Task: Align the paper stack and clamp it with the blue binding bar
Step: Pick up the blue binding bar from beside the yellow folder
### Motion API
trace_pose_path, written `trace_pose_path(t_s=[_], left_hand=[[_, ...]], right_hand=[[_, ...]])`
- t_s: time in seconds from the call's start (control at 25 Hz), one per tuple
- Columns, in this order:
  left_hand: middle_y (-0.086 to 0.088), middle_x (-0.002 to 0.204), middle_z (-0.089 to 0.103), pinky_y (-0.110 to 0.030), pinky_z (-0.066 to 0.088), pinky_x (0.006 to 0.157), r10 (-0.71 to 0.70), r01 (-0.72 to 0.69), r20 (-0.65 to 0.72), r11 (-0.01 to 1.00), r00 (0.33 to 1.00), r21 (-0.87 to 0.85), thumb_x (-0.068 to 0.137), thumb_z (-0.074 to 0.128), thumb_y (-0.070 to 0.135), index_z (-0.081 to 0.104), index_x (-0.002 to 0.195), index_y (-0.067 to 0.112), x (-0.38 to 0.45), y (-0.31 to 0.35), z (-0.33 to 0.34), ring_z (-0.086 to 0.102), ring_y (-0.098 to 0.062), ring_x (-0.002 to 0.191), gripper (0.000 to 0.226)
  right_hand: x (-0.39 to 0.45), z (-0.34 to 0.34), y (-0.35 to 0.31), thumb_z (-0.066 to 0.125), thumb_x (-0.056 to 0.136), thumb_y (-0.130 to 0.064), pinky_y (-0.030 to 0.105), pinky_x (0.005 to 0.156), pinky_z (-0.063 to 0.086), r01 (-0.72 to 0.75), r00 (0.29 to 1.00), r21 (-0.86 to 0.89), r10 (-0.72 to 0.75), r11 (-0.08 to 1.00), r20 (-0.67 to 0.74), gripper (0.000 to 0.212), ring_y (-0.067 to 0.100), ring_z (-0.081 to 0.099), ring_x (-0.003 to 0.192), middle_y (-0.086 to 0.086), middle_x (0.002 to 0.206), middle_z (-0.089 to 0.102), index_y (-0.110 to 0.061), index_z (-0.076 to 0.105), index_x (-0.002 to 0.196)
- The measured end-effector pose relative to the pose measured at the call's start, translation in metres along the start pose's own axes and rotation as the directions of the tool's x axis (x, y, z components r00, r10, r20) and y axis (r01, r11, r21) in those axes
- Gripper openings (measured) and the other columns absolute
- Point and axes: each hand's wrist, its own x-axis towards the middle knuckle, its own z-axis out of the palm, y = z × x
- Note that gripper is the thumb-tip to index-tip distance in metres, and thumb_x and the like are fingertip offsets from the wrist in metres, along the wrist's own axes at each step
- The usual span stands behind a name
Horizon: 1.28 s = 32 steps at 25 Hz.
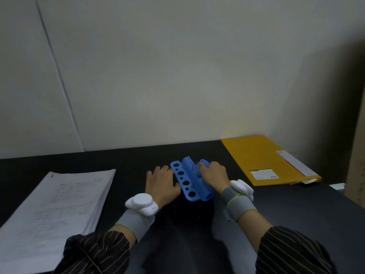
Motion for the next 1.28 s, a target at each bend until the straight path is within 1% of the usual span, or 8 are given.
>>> trace_pose_path(t_s=[0.36,0.56,0.72,0.8,0.88,1.08,1.16,1.28], left_hand=[[-0.003,0.123,0.057,-0.041,0.035,0.095,-0.04,0.04,0.009,0.999,0.999,0.011,0.084,0.048,0.039,0.056,0.119,0.017,-0.029,-0.062,-0.027,0.049,-0.024,0.115,0.042],[-0.003,0.123,0.056,-0.041,0.034,0.096,-0.055,0.054,0.061,0.998,0.997,0.023,0.084,0.048,0.04,0.056,0.12,0.017,-0.047,-0.102,-0.039,0.048,-0.024,0.116,0.044],[-0.003,0.122,0.057,-0.042,0.034,0.095,-0.082,0.078,0.054,0.994,0.995,0.071,0.082,0.049,0.041,0.056,0.116,0.018,-0.06,-0.126,-0.043,0.048,-0.025,0.115,0.042],[-0.004,0.123,0.058,-0.043,0.034,0.094,-0.098,0.092,0.06,0.992,0.993,0.089,0.082,0.048,0.042,0.056,0.116,0.018,-0.068,-0.138,-0.044,0.049,-0.025,0.115,0.042],[-0.004,0.125,0.057,-0.043,0.034,0.095,-0.116,0.107,0.075,0.988,0.99,0.113,0.082,0.048,0.042,0.055,0.12,0.019,-0.072,-0.147,-0.045,0.048,-0.025,0.116,0.045],[-0.003,0.128,0.056,-0.043,0.033,0.096,-0.178,0.168,0.064,0.977,0.982,0.134,0.084,0.046,0.045,0.055,0.122,0.017,-0.086,-0.175,-0.047,0.047,-0.025,0.119,0.048],[-0.004,0.128,0.055,-0.043,0.032,0.097,-0.212,0.202,0.061,0.97,0.975,0.138,0.084,0.047,0.045,0.053,0.123,0.018,-0.094,-0.188,-0.048,0.046,-0.026,0.12,0.048],[-0.004,0.129,0.054,-0.042,0.032,0.098,-0.283,0.27,0.071,0.951,0.956,0.153,0.084,0.047,0.047,0.053,0.124,0.018,-0.103,-0.206,-0.048,0.046,-0.025,0.12,0.049]], right_hand=[[-0.029,0.036,-0.041,0.046,0.093,-0.041,0.034,0.079,0.045,0.039,0.996,0.028,-0.041,0.999,0.079,0.047,0.034,0.061,0.103,0.018,0.117,0.062,0.0,0.06,0.11],[-0.04,0.063,-0.062,0.054,0.088,-0.037,0.047,0.09,0.054,0.027,0.985,0.152,-0.052,0.988,0.167,0.043,0.033,0.064,0.098,0.019,0.11,0.064,0.002,0.063,0.103],[-0.049,0.082,-0.075,0.057,0.084,-0.034,0.046,0.082,0.058,-0.003,0.978,0.23,-0.046,0.973,0.205,0.037,0.028,0.065,0.089,0.014,0.097,0.063,0.001,0.063,0.096],[-0.056,0.092,-0.083,0.056,0.084,-0.036,0.037,0.064,0.056,0.0,0.974,0.201,-0.045,0.98,0.22,0.035,0.02,0.061,0.077,0.009,0.094,0.059,-0.003,0.061,0.095],[-0.059,0.1,-0.088,0.056,0.085,-0.039,0.028,0.052,0.044,0.002,0.971,0.185,-0.046,0.983,0.233,0.034,0.014,0.055,0.07,0.007,0.096,0.058,-0.006,0.059,0.094],[-0.064,0.124,-0.099,0.058,0.087,-0.038,0.042,0.082,0.058,-0.056,0.961,0.275,-0.022,0.96,0.275,0.043,0.026,0.064,0.093,0.013,0.111,0.059,-0.002,0.057,0.111],[-0.067,0.133,-0.104,0.059,0.087,-0.036,0.044,0.082,0.059,-0.085,0.959,0.314,-0.009,0.946,0.284,0.04,0.026,0.064,0.086,0.012,0.107,0.056,-0.001,0.054,0.108],[-0.071,0.14,-0.109,0.061,0.088,-0.032,0.037,0.067,0.061,-0.104,0.961,0.351,0.003,0.931,0.278,0.031,0.017,0.056,0.067,0.008,0.096,0.052,-0.006,0.048,0.098]])
